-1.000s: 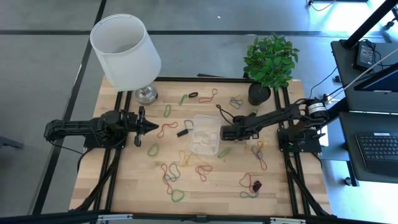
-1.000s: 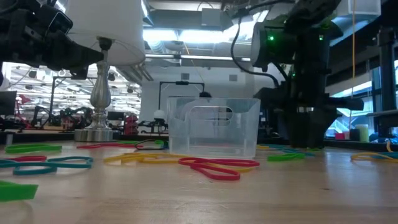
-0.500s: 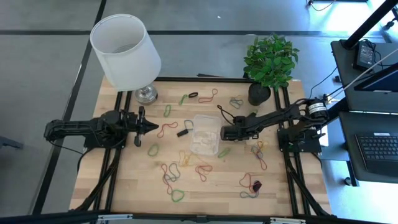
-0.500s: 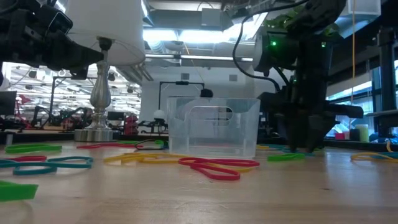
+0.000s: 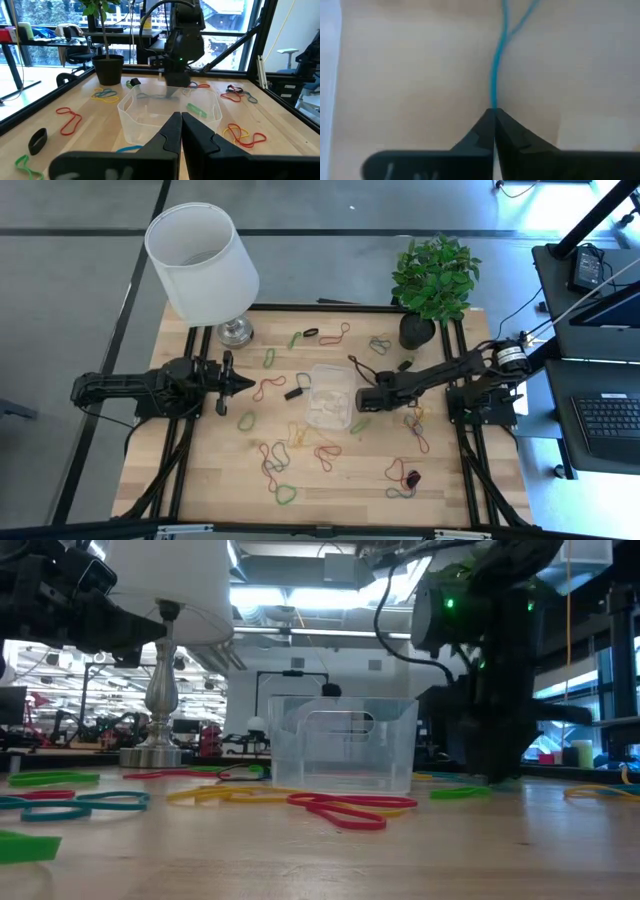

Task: Pick and place rubber bands into bin
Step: Put the blue rubber band into the bin

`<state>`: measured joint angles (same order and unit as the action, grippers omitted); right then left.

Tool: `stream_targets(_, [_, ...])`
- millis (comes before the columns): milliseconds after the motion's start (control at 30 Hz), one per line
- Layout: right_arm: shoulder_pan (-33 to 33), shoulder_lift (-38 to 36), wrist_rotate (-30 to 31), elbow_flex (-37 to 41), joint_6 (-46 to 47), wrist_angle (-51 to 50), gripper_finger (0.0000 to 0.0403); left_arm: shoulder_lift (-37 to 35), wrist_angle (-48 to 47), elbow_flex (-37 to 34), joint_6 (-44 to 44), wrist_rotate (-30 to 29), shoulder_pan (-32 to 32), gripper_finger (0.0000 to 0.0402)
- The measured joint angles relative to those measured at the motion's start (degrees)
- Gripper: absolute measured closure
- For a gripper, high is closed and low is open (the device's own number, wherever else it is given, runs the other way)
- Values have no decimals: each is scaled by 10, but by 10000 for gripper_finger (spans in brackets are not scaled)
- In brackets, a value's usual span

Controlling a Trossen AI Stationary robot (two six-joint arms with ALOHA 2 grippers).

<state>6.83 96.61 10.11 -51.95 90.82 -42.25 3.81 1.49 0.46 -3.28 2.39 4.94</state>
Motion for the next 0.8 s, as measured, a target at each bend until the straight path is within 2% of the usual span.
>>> stream_targets(67, [7, -15, -2, -14, 0, -28, 400, 0, 0, 0, 0, 0, 0, 396])
stream_targets(233, [24, -53, 38, -72, 4, -140, 401, 0, -1, 0, 0, 0, 0, 396])
stream_targets(433, [41, -65, 115, -202, 3, -274, 401, 0, -2, 0, 0, 0, 0, 396])
stream_targets(667, [44, -52, 206, -349, -56, -297, 402, 0, -2, 0, 0, 0, 0, 395])
stream_targets(800, [40, -12, 223, -422, -116, -291, 402, 0, -1, 0, 0, 0, 0, 396])
